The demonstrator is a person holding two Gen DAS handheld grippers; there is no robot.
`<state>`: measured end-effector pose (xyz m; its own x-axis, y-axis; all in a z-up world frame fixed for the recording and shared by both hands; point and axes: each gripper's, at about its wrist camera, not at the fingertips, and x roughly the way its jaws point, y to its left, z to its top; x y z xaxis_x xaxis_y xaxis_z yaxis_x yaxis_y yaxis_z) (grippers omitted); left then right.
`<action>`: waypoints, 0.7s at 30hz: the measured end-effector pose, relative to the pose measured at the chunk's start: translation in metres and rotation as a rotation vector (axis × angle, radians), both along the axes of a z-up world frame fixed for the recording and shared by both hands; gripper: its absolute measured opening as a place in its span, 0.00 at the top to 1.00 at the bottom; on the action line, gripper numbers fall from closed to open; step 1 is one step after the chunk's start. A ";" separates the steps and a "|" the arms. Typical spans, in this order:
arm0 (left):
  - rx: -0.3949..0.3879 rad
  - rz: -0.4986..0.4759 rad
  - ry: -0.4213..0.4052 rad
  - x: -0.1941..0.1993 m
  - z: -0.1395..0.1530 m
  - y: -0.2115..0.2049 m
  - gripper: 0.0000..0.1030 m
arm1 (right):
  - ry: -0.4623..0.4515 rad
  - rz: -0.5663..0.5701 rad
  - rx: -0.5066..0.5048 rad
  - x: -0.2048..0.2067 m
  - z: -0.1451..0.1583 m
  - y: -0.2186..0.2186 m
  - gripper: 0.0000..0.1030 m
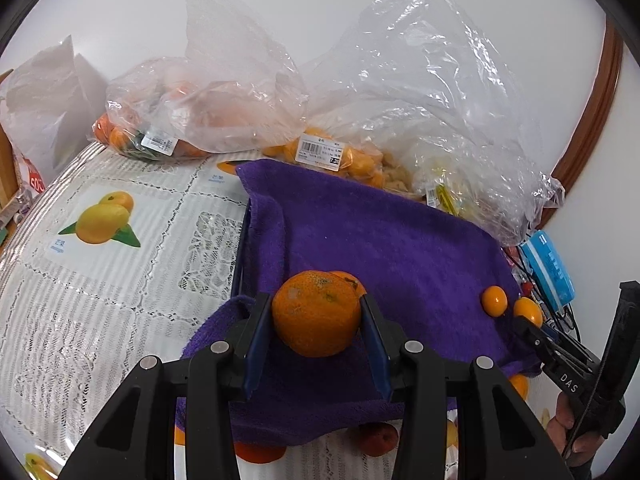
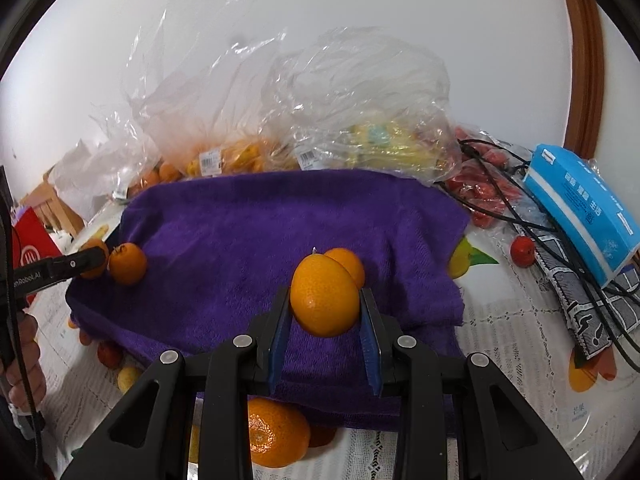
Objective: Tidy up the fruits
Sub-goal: 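Carry both held oranges onto the purple towel, then open both tools to set the oranges on the towel and withdraw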
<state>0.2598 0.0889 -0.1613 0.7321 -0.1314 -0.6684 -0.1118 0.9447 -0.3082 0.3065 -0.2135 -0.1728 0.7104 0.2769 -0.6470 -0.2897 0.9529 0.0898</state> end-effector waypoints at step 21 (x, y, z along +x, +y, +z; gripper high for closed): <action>0.000 -0.071 0.010 0.001 0.001 -0.015 0.60 | 0.066 0.020 -0.015 0.007 -0.012 0.008 0.68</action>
<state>0.2607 0.0743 -0.1598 0.7145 -0.1826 -0.6754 -0.0479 0.9503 -0.3076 0.3135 -0.2051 -0.1843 0.6606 0.2803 -0.6964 -0.3022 0.9485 0.0951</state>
